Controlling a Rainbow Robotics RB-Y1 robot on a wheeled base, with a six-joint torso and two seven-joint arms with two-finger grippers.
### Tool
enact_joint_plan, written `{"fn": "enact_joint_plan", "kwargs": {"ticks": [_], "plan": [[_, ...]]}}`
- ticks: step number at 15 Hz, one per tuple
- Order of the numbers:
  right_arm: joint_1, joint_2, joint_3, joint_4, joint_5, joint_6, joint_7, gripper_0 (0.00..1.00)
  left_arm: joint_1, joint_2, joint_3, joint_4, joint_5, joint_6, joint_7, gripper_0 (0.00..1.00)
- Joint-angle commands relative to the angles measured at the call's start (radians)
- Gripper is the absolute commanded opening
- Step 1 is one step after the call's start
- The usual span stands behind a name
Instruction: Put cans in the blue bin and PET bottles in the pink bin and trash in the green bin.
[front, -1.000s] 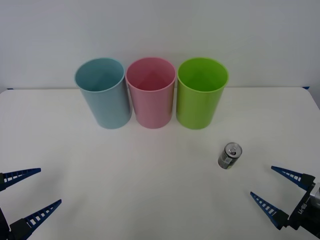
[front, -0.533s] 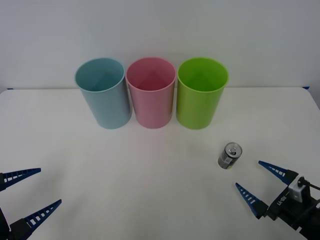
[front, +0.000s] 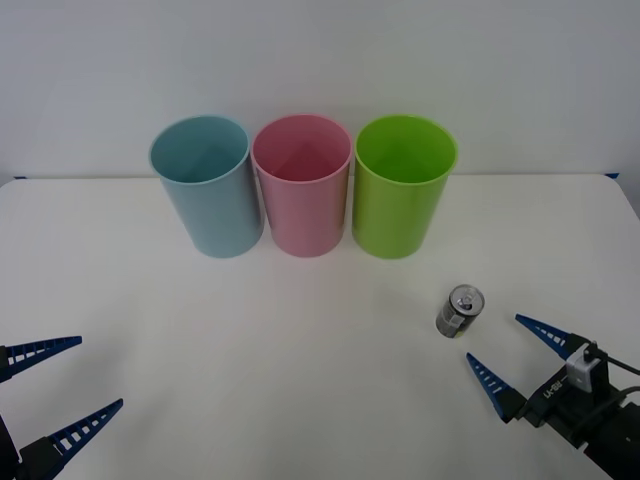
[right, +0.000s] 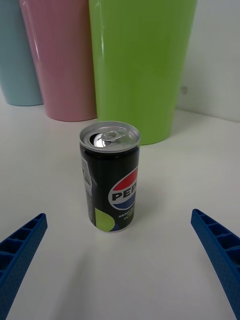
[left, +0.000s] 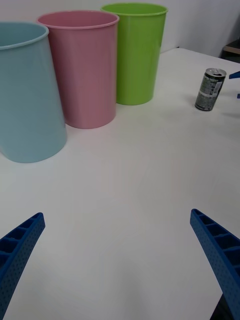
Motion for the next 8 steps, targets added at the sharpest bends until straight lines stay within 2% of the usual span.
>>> {"fn": "enact_joint_plan", "kwargs": {"ticks": [1,8], "plan": [[-0.019,-0.001,0.037,0.000,-0.002,0.042,-0.006,1.00,0.000,0.000,0.000,0.000,0.000,0.000,0.000,1.00],[-0.046,-0.001,0.125,0.000,-0.022,0.152,-0.009,1.00,0.000,0.000,0.000,0.000,0.000,0.000,0.000,1.00]]}}
